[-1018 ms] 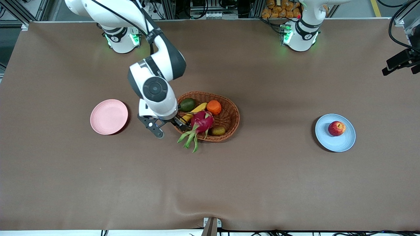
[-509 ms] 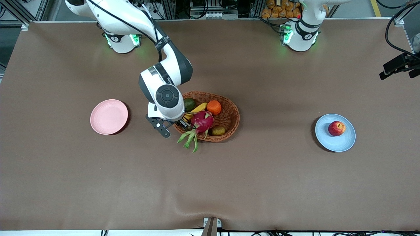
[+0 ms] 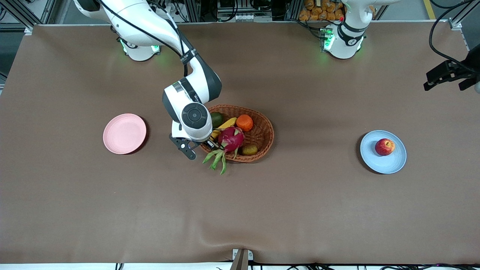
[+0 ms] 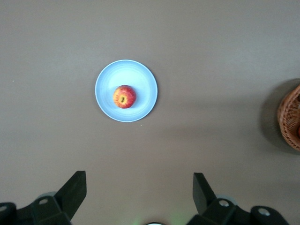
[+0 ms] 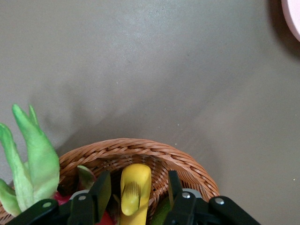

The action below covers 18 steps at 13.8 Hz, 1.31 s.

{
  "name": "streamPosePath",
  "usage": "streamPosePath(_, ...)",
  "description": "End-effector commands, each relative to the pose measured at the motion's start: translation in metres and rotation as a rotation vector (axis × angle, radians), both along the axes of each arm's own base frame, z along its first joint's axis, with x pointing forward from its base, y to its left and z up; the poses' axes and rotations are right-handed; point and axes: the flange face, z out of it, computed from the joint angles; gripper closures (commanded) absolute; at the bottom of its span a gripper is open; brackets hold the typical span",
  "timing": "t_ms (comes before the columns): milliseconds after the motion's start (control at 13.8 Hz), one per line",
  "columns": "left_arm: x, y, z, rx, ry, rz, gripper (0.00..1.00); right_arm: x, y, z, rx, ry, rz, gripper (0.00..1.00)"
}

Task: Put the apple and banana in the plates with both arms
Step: 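Lower the right gripper onto the yellow banana and close it, then lift the banana with the right gripper and carry it over the pink plate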

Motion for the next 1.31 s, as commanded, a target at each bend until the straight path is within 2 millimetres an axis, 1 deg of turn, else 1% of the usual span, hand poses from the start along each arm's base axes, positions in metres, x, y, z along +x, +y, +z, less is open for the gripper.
streamPosePath(0,-0.003,-0.003,0.006,-0.016,-0.013,0.001,0.00,0.000,0.004,0.000,0.004,-0.004,-0.016,0.52)
streamPosePath(73,-0.004,-0.001,0.005,-0.015,-0.012,-0.001,0.00,0.000,0.004,-0.002,0.005,-0.001,-0.016,0.54)
streamPosePath(291,-0.003,0.002,0.005,-0.011,-0.012,0.010,0.00,-0.005,0.012,-0.006,0.006,0.001,-0.007,0.55)
streamPosePath(436,-0.002,0.016,0.004,-0.007,-0.010,0.033,0.00,-0.004,0.013,-0.005,0.010,-0.006,-0.005,0.56)
streamPosePath(655,-0.001,0.015,0.003,-0.007,-0.006,0.033,0.00,-0.004,0.013,-0.005,0.010,-0.005,-0.004,0.61)
streamPosePath(727,-0.001,0.014,0.003,-0.007,-0.006,0.024,0.00,-0.005,0.013,-0.006,0.009,-0.004,-0.004,0.62)
streamPosePath(873,-0.001,0.012,0.005,-0.013,-0.009,0.022,0.00,-0.004,0.013,-0.005,0.010,-0.005,-0.004,0.69)
streamPosePath(945,-0.001,0.011,0.004,-0.013,-0.007,0.021,0.00,-0.005,0.013,-0.006,0.009,-0.004,-0.004,0.77)
streamPosePath(1091,-0.002,0.011,0.004,-0.013,-0.006,0.021,0.00,-0.005,0.013,-0.005,0.008,-0.003,-0.004,1.00)
streamPosePath(1236,-0.001,0.011,0.007,-0.005,-0.012,0.018,0.00,-0.005,0.013,-0.003,0.008,-0.003,0.000,1.00)
